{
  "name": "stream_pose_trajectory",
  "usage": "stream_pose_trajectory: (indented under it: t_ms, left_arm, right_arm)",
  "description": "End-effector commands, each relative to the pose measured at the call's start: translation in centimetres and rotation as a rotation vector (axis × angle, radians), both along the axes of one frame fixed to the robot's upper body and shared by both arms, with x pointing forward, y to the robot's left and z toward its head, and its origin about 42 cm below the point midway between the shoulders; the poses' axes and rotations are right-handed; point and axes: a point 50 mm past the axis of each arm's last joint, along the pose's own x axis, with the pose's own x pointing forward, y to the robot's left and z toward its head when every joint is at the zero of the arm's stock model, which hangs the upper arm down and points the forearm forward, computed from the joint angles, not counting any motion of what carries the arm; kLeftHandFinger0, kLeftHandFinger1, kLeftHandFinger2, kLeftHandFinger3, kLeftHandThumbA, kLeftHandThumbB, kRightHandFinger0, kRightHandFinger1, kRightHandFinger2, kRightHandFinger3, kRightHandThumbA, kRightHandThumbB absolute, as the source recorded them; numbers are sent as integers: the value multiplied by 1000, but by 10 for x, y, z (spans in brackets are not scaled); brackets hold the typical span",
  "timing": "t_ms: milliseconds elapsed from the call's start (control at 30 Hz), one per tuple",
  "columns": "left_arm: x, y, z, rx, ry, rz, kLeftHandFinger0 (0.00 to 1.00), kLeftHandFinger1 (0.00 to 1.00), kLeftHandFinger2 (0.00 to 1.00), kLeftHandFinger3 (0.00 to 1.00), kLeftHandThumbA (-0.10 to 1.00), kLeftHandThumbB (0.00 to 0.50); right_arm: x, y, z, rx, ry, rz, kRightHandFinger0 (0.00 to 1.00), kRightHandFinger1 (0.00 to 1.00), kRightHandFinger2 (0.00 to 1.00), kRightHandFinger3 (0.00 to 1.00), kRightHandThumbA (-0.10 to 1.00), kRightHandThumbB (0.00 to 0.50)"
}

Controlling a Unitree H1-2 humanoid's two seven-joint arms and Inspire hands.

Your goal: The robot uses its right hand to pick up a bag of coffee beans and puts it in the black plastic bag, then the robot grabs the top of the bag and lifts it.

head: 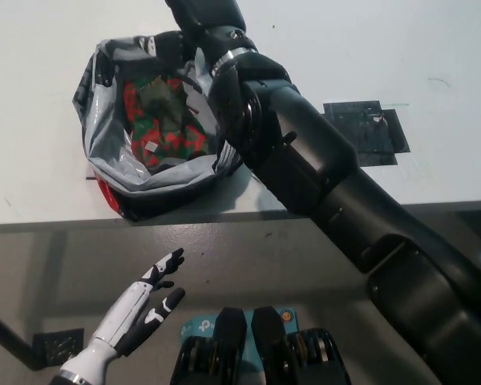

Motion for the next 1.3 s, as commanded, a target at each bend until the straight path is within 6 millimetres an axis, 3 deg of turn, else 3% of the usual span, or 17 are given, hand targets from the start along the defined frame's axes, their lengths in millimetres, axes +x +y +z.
stream_pose_trajectory:
  t_ms: [0,467,567,767,1267]
  left_arm:
    - [5,1,15,15,-60,-36,898,963,1000,1000,998,193]
    - [1,0,12,24,-50,-33,896,957,1000,1000,1000,197]
    - [1,-2,13,25,-44,-37,891,960,1000,1000,1000,193]
    - [2,-2,12,29,-54,-39,878,940,1000,1000,981,185]
    - [6,-3,15,27,-55,-54,904,968,1000,1000,985,184]
  right_arm:
    - [11,-7,28,8,-12,-42,1000,1000,1000,1000,868,451]
    - [34,-35,-15,23,154,-114,1000,1000,1000,1000,870,451]
    - [29,-32,-25,33,210,-107,1000,1000,1000,1000,923,477]
    - [20,-19,-40,40,260,-83,1000,1000,1000,1000,920,486]
    - [18,-21,-61,81,389,-94,1000,1000,1000,1000,959,498]
